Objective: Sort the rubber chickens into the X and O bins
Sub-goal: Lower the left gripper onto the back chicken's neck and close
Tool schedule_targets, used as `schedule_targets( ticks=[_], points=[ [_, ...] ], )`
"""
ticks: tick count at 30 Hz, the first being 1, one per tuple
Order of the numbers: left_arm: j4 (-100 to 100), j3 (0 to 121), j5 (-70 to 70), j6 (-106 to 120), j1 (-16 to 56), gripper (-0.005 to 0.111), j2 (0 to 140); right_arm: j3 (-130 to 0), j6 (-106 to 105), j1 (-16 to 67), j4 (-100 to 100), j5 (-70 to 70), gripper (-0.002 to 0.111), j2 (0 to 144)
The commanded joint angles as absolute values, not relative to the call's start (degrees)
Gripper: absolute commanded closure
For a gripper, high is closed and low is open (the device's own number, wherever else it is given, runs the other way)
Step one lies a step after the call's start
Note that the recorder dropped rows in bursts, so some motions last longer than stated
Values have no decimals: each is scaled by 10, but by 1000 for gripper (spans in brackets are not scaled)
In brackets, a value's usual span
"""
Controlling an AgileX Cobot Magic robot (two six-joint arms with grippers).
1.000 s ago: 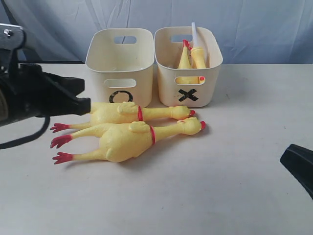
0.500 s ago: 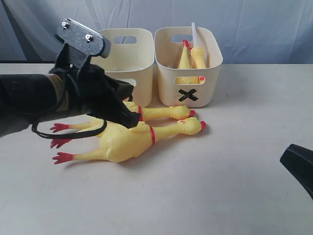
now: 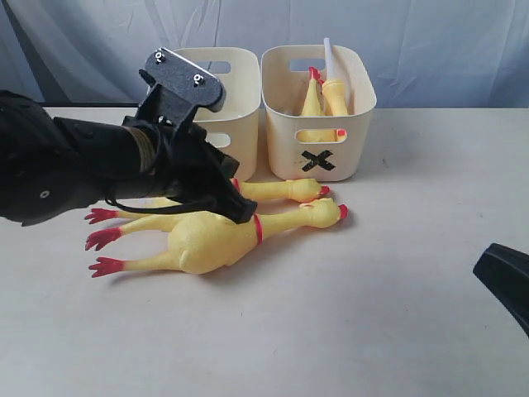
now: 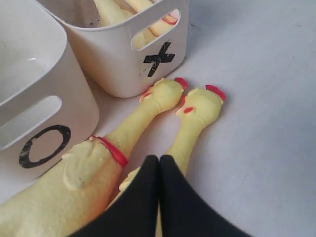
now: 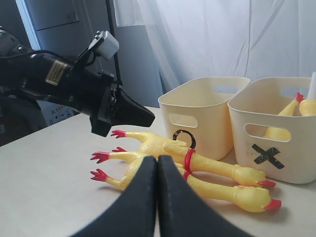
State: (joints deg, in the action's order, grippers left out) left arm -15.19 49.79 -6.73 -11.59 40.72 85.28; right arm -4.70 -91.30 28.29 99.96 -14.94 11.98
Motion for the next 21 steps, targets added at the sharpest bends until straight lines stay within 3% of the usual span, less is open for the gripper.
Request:
schedule_targets(
  ticks=[1, 4, 11, 21],
  points=[
    [-132, 521, -168, -58, 411, 107, 873, -47, -913, 281, 999, -147, 109, 116],
    [-41, 538, -250, 41, 411, 107, 889, -47, -913, 281, 999, -149, 109, 116],
    [219, 567, -257, 268, 403, 107, 896, -47, -913, 281, 999, -149, 109, 116],
    [334, 625, -329, 422, 346, 107, 905, -47, -913, 281, 999, -149, 109, 116]
  ],
)
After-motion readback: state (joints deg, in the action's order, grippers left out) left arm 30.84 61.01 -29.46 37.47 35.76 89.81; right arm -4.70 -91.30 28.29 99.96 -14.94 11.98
